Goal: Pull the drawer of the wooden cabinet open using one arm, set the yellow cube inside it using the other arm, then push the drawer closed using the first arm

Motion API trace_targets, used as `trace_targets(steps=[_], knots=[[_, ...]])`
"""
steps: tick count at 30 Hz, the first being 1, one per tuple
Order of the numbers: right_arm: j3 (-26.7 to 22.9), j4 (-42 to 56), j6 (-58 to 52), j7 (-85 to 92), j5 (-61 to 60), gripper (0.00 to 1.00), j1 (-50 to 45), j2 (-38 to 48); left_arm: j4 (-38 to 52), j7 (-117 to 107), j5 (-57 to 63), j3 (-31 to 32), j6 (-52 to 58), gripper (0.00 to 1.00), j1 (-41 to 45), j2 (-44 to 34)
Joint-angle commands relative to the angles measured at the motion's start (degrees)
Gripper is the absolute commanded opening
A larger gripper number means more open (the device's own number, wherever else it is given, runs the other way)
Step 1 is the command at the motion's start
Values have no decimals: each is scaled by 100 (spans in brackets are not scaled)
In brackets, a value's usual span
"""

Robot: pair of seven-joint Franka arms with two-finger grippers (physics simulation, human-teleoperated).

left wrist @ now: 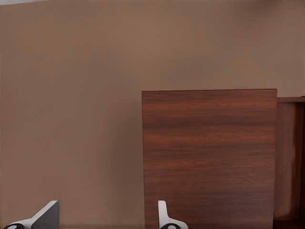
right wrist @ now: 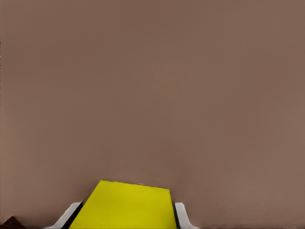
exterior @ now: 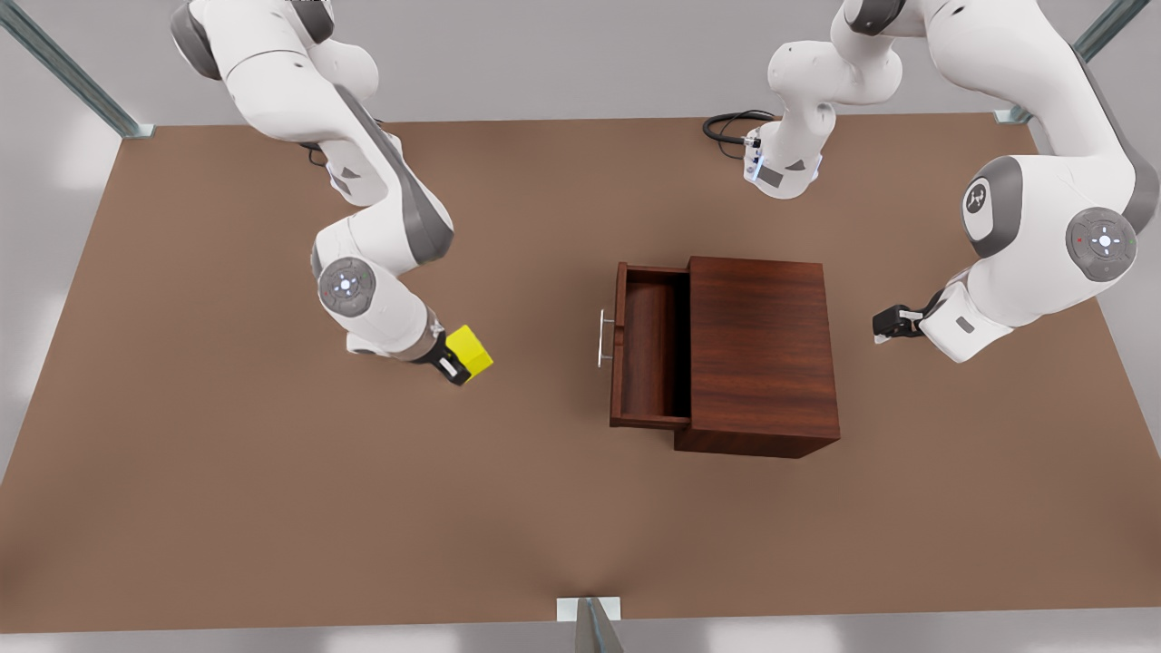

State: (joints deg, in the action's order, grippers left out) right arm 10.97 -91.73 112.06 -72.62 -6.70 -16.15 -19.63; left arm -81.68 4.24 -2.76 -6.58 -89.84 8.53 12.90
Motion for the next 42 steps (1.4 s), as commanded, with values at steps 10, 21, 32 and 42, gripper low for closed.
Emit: trace_targets(steps=[10,21,32,42], knots=[[-16,1859,-844,-4814,46,52,-872,-1095,3,50,144,8,2,100,8,-15],[-139,3591,-677,-6703,46,53,-1909,-2317,3,50,144,8,2,100,8,-15],[-139,4304,-308,-7284,54,53,-2507,-3134,3,50,144,17,2,100,17,-15],[-227,4462,-193,-7205,63,100,-2639,-3372,266,41,74,192,63,100,34,-138]])
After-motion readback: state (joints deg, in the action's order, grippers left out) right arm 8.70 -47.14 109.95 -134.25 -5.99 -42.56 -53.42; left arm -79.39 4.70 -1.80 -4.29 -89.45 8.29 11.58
